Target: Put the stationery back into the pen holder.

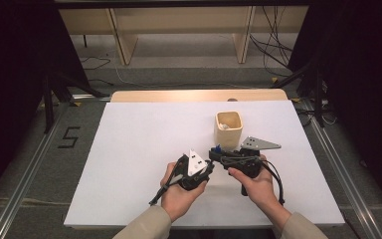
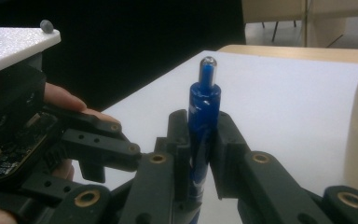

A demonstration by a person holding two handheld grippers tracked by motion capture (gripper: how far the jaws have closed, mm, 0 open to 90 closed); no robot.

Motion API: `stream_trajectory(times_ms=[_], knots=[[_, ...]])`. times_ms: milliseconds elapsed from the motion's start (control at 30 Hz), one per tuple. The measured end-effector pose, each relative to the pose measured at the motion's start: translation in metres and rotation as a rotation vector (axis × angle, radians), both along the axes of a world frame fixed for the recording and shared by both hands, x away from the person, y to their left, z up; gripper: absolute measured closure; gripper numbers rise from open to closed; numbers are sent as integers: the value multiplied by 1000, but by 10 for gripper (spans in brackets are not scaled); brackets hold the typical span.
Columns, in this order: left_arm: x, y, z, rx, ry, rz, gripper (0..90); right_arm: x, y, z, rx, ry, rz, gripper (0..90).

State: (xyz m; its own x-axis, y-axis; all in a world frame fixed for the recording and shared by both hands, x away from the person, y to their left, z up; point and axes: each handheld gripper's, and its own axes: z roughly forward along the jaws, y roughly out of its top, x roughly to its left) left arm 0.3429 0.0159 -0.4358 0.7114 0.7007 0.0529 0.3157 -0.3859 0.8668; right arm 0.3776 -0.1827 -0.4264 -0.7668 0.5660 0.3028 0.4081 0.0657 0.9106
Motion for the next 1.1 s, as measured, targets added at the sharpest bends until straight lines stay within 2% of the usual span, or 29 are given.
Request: stream_trajectory(times_ms=[133,333,467,633,833,1100], knots=[[1,2,0,5,-20,-8,584,1,-3,2,-12,-18,-21,796],[4,12,1,17,-5,-24,340,3,-8,7,-56,-74,-54,796],[5,24,0,6,13,-7,296,4,-13,9,-53,-82,-67,796],[4,33,-1,6,19,-2,307,5,-16,11,-47,-84,-75,796],[2,28,-5,26,31,-35,355,6,-17,14,-40,-90,-84,796],[2,28,-7,28,42,-37,383,6,-23,19,-27,-101,-105,796]])
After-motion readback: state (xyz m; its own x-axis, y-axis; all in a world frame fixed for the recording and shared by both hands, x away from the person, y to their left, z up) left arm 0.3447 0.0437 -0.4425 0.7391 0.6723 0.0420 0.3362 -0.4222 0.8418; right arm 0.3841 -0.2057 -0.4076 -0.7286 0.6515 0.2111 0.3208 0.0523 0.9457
